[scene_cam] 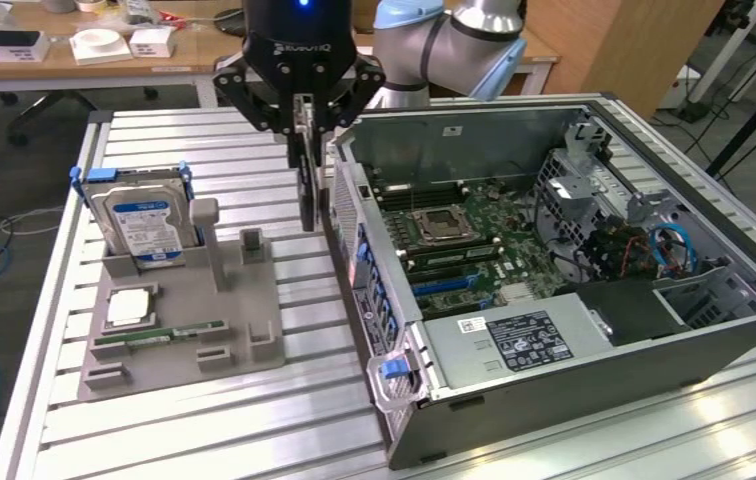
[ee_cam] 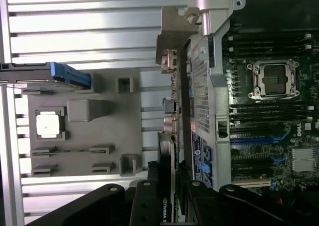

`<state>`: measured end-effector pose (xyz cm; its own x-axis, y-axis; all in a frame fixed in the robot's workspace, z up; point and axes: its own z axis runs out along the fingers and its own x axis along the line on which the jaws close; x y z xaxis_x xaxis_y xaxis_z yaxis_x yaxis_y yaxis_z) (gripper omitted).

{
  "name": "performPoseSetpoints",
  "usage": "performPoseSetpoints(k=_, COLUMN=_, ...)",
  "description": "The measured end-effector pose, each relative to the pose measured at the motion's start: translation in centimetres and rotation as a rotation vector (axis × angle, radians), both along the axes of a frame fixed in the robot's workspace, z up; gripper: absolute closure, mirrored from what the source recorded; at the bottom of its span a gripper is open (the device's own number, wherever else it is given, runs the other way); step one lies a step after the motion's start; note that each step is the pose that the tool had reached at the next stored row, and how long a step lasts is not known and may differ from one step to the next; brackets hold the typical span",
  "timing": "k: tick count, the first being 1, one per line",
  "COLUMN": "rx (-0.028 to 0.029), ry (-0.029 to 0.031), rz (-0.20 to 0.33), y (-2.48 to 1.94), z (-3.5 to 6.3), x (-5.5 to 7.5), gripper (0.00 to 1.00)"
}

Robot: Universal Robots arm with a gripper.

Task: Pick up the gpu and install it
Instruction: 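Pick up the gpu and move the gpu toward the slot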

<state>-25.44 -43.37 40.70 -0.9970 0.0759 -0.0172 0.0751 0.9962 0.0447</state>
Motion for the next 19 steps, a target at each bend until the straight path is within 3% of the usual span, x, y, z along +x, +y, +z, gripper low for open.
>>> performPoseSetpoints(k=19, rx=-0.0002, ry=0.0022, rz=0.000, y=0.00, z=0.11, x=3.6, gripper=0.74)
